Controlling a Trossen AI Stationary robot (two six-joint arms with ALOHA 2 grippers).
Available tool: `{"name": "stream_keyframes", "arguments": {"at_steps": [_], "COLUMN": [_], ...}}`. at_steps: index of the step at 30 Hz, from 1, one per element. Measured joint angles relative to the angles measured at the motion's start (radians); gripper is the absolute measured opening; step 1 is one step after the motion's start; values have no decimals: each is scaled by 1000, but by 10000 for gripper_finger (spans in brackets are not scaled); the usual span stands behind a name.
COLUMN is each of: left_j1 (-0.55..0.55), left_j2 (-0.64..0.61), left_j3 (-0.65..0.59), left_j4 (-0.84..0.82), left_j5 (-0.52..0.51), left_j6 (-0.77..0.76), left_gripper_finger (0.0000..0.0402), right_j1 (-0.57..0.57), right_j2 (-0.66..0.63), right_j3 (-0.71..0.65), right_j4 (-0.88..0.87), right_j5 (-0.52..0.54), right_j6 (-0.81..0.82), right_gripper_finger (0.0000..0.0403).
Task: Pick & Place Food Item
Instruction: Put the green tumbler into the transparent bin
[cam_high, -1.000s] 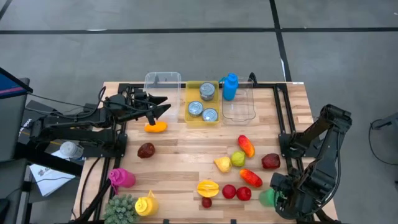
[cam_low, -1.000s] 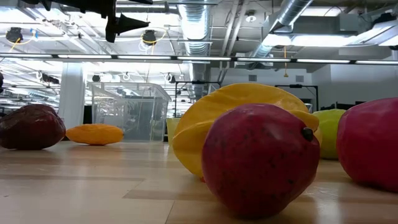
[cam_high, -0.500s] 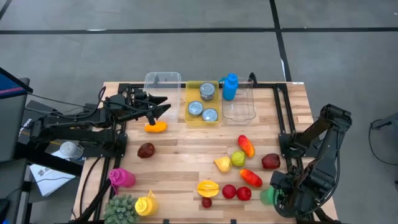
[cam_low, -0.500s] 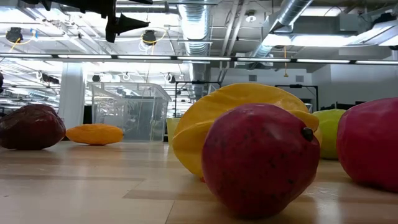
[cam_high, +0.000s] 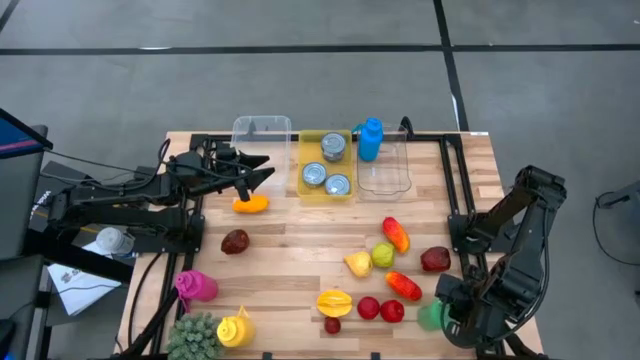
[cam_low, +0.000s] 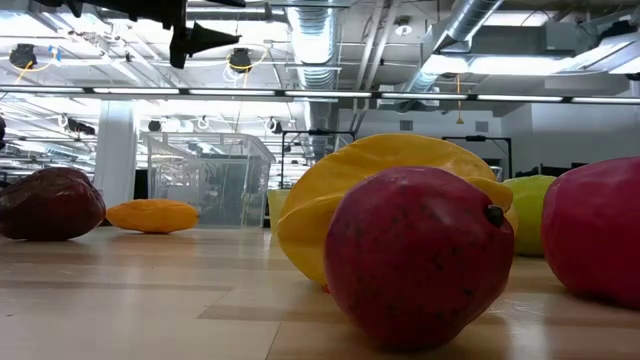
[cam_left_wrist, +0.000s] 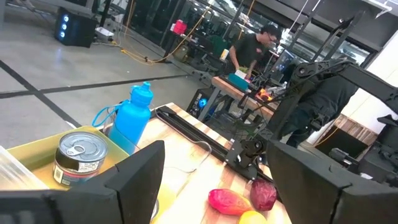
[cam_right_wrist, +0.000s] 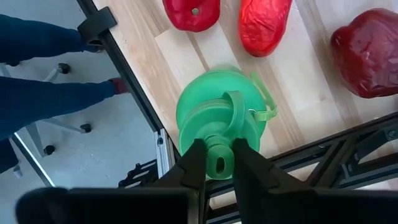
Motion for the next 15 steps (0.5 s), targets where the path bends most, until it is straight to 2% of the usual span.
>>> {"name": "stream_keyframes", "arguments": {"at_steps": [10,15], "left_j1": [0,0], "left_j2": [0,0], "left_j3": [0,0], "left_j4": [-4,-4], "left_j5": [0,0], "left_j6": [0,0], "left_gripper_finger": [273,273], "right_j1": [-5,-16], "right_j2": [2,9], "right_j3": [7,95], "right_j4": [-2,-75], "right_j5": [19,51], "right_j6": [3,0], "right_gripper_finger": [45,45]}}
